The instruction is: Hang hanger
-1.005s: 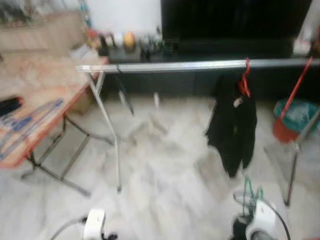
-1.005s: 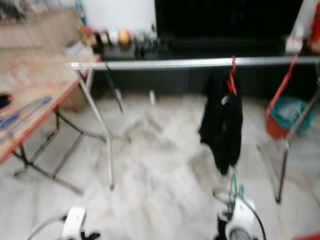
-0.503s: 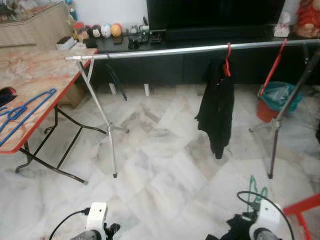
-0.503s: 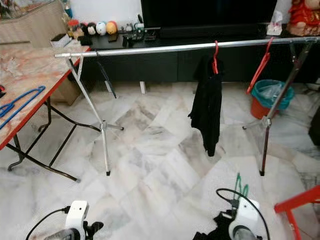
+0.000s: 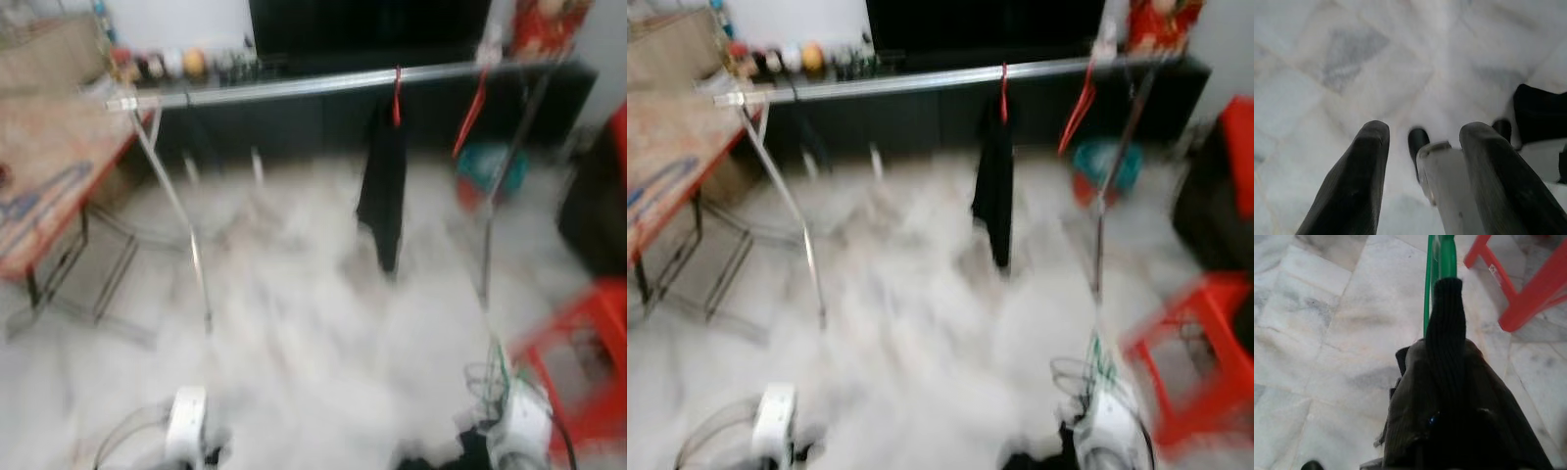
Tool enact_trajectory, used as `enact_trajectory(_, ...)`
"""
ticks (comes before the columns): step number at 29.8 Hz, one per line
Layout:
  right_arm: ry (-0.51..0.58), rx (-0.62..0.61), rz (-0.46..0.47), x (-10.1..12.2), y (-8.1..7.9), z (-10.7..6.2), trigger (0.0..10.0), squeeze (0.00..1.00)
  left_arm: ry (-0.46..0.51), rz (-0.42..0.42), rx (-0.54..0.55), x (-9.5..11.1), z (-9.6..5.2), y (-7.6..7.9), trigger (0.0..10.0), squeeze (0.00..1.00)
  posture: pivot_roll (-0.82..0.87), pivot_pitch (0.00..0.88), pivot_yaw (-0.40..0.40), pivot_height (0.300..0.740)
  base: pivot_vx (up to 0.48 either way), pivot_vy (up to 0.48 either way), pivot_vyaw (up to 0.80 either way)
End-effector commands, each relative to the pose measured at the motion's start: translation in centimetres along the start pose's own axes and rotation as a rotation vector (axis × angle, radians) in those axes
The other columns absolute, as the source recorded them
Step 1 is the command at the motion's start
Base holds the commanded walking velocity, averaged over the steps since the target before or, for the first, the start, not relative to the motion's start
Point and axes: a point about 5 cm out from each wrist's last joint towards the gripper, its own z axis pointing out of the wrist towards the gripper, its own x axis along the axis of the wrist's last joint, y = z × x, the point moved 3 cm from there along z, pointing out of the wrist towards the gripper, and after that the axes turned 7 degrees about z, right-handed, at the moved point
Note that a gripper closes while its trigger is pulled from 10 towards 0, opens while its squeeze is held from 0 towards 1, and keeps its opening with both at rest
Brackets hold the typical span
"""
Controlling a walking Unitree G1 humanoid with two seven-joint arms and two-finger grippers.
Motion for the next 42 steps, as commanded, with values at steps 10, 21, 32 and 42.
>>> enact_trajectory(10, 0.008, 0.012, -0.007, 0.19, -0.47, 0.05, 10.0, 0.0, -0.019, 0.027, 0.016, -0.48, -0.21, -0.56, 10.0, 0.0, -0.01, 0.028, 0.056, 0.74, -0.03, 0.0, 0.0)
enact_trajectory(21, 0.013, 0.021, -0.013, 0.32, -0.76, 0.08, 10.0, 0.0, -0.017, 0.028, 0.011, -0.29, -0.12, -0.38, 10.0, 0.0, -0.01, 0.029, 0.058, 0.74, 0.0, 0.0, 0.0)
enact_trajectory(32, 0.022, 0.034, -0.024, 0.57, -0.95, 0.13, 10.0, 0.0, -0.023, 0.032, 0.012, -0.32, -0.12, -0.41, 10.0, 0.0, -0.01, 0.029, 0.058, 0.74, 0.0, 0.068, 0.0)
enact_trajectory(42, 0.02, 0.041, -0.024, 0.52, -1.1, 0.12, 10.0, 0.0, -0.023, 0.039, 0.009, -0.38, -0.14, -0.42, 10.0, 0.0, 0.0, 0.03, 0.06, 0.74, 0.0, 0.27, 0.0)
